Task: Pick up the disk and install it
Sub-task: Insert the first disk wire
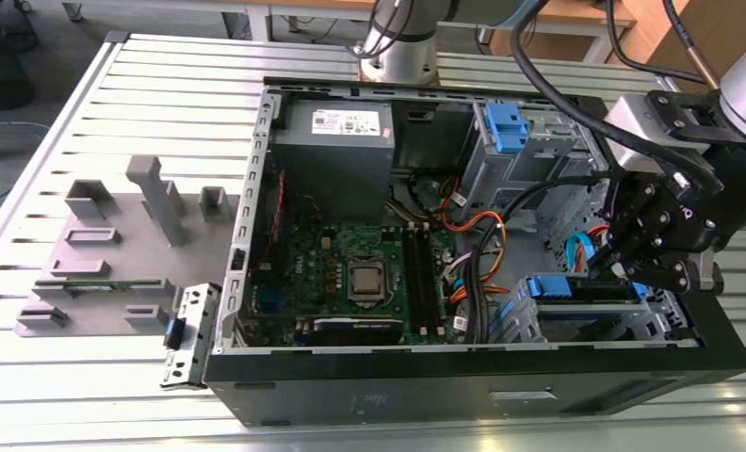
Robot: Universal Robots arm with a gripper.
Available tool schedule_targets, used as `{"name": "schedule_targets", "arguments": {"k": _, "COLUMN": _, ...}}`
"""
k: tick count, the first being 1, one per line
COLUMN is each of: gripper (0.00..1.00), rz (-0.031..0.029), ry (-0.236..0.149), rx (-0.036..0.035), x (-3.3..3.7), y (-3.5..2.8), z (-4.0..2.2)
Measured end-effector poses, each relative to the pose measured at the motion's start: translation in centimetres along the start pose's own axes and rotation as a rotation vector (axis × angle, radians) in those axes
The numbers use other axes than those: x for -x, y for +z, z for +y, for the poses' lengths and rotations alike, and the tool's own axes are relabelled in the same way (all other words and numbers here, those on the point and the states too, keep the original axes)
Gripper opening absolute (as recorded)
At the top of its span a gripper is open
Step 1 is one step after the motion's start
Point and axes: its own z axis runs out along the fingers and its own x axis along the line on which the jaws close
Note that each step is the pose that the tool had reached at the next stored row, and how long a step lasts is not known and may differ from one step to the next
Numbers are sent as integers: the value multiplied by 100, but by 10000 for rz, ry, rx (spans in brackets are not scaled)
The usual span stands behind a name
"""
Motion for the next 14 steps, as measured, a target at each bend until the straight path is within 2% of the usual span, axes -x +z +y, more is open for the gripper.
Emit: {"name": "schedule_targets", "arguments": {"k": 14, "gripper": 16, "rz": -13, "ry": 0, "rx": 0, "x": 0, "y": 33, "z": -13}}
